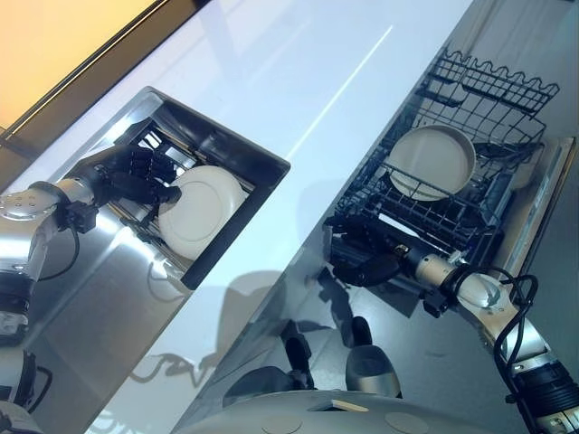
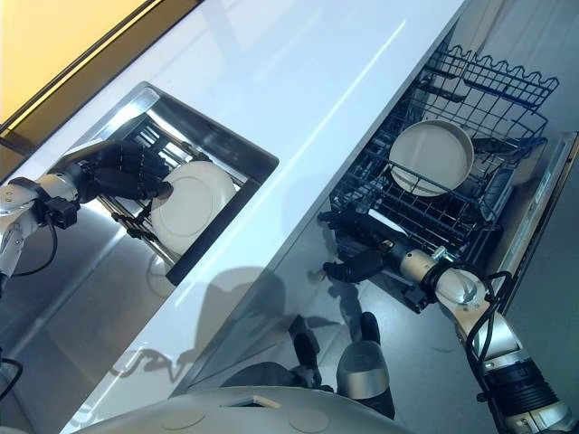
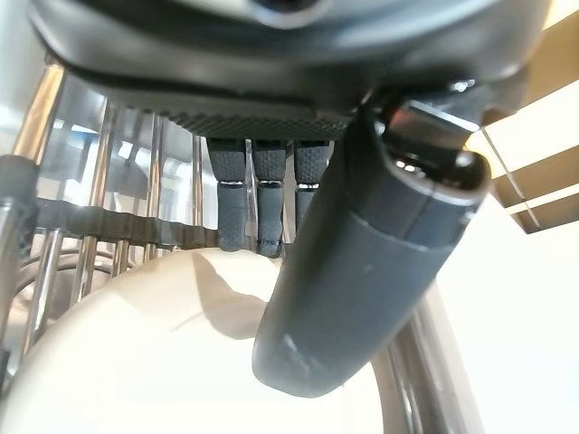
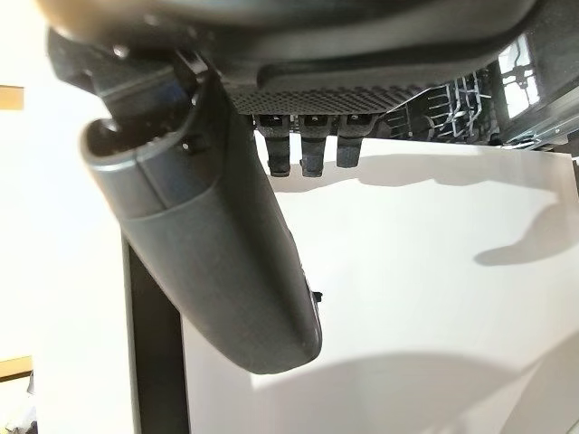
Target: Pick up plates and place into dishwasher.
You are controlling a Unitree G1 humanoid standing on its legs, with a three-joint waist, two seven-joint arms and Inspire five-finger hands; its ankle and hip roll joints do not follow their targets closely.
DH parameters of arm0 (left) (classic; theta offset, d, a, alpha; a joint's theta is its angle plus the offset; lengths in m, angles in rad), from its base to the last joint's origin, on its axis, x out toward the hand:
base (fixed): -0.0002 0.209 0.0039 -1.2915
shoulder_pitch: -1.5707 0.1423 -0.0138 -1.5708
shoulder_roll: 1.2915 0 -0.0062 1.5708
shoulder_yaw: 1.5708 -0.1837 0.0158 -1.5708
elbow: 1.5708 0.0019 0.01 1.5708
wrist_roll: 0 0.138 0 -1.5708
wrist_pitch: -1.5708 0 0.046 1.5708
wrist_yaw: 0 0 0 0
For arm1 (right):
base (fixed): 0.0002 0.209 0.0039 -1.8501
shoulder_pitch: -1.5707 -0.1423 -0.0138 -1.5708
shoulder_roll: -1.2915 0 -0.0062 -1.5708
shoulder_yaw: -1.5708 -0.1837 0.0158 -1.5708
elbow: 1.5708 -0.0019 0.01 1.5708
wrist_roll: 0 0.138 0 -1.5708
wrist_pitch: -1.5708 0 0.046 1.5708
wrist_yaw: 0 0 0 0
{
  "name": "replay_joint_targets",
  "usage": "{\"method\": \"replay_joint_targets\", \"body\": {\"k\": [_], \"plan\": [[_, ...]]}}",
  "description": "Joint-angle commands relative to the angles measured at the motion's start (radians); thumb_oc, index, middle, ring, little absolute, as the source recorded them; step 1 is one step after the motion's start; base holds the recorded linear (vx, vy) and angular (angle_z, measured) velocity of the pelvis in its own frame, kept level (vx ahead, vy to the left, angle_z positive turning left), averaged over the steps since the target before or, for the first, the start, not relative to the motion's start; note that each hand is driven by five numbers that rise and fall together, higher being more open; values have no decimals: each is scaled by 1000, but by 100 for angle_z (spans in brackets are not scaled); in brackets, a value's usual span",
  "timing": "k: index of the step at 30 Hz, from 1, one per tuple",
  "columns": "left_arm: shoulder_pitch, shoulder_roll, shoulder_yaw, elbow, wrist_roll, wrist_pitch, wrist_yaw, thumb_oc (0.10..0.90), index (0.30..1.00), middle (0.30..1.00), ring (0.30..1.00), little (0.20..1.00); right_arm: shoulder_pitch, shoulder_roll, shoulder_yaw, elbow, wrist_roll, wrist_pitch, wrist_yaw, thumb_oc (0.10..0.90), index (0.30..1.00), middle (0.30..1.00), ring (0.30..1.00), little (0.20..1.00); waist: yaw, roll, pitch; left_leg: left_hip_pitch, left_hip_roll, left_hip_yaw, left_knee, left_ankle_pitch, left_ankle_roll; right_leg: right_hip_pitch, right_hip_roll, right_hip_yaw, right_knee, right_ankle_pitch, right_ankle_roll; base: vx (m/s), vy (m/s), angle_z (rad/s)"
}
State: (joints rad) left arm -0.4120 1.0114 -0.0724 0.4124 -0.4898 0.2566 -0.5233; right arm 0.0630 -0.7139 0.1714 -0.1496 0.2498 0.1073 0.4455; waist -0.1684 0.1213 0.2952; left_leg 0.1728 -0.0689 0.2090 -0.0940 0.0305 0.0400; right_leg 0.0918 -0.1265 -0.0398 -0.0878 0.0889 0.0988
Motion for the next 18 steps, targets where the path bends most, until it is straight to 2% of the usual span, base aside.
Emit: {"method": "replay_joint_targets", "body": {"k": [1,7,18], "plan": [[66,-160,-168,-193,-188,-63,-343,311,481,481,481,411,-63,19,34,-139,48,-130,-2,800,900,900,900,900,-33,9,-101,-60,-53,-8,26,-72,-5,-90,80,11,136,-106,25,-14,-60,0],[55,-150,-153,-230,-247,-111,-353,311,481,481,481,411,-54,33,34,-137,51,-145,-15,800,900,900,900,900,-29,-1,-118,-52,-43,-4,22,-73,-9,-77,88,6,125,-107,22,-21,-70,3],[35,-105,-121,-352,-296,-131,-336,339,505,505,505,439,-51,59,35,-152,64,-144,-22,800,900,900,900,900,-22,-14,-154,-35,-24,6,16,-72,-16,-51,98,-4,110,-109,16,-10,-61,-2]]}}
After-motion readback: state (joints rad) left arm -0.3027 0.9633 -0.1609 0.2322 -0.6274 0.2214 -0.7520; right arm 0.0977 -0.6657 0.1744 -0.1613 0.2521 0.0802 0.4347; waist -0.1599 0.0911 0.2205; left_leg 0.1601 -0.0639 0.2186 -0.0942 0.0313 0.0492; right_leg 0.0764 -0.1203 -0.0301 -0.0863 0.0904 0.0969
